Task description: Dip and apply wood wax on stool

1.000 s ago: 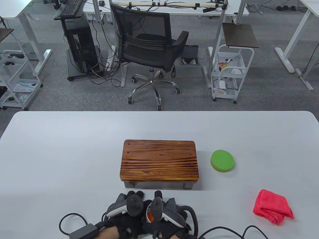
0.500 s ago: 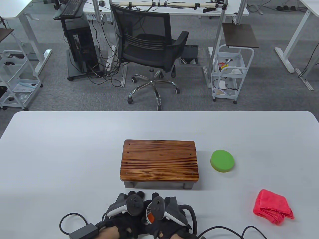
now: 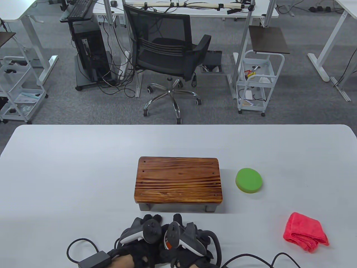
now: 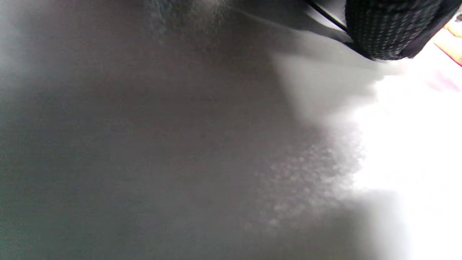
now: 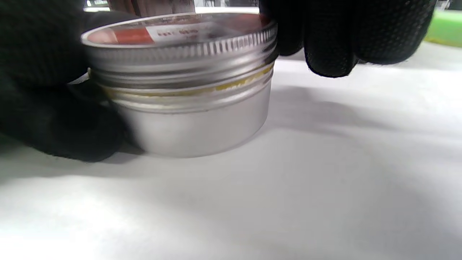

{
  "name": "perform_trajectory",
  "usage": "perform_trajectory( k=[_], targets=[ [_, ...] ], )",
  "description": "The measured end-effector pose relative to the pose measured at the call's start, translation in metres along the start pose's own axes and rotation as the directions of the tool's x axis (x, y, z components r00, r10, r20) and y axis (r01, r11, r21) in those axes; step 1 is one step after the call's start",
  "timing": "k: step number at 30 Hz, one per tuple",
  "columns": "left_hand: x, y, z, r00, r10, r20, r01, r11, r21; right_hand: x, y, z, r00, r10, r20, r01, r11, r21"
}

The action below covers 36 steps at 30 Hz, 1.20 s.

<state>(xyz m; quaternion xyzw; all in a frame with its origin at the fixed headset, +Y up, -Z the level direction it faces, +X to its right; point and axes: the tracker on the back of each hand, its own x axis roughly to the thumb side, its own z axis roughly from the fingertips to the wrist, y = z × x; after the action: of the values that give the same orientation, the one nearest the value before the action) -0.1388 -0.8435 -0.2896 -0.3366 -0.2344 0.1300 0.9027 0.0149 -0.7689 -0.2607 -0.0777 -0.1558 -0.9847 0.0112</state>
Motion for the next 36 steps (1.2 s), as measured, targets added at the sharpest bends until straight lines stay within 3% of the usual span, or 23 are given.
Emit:
perform_trajectory(
  k=[7,20,26,36],
  targets=[
    [0.001,-0.001,0.0,1.0,-0.005,0.0,0.005,1.0,0.004,0.0,0.004,-0.001,0.999,-0.028,0.028,0.028,1.0,0.002],
    [0.0,-0.001,-0.001,1.0,0.001,0.003,-0.001,1.0,-0.001,-0.007,0.006,-0.007,0.984,-0.135,0.12,0.12,0.985,0.125],
    [0.0,-0.001,0.0,1.0,-0.006,0.001,0.006,1.0,-0.001,-0.006,0.004,-0.002,0.999,-0.041,-0.002,0.041,0.997,0.066],
    [0.0,0.0,0.0,1.0,-0.003,-0.003,0.003,1.0,0.004,-0.001,0.006,-0.004,0.998,-0.042,0.037,0.04,0.998,0.038]
  ],
)
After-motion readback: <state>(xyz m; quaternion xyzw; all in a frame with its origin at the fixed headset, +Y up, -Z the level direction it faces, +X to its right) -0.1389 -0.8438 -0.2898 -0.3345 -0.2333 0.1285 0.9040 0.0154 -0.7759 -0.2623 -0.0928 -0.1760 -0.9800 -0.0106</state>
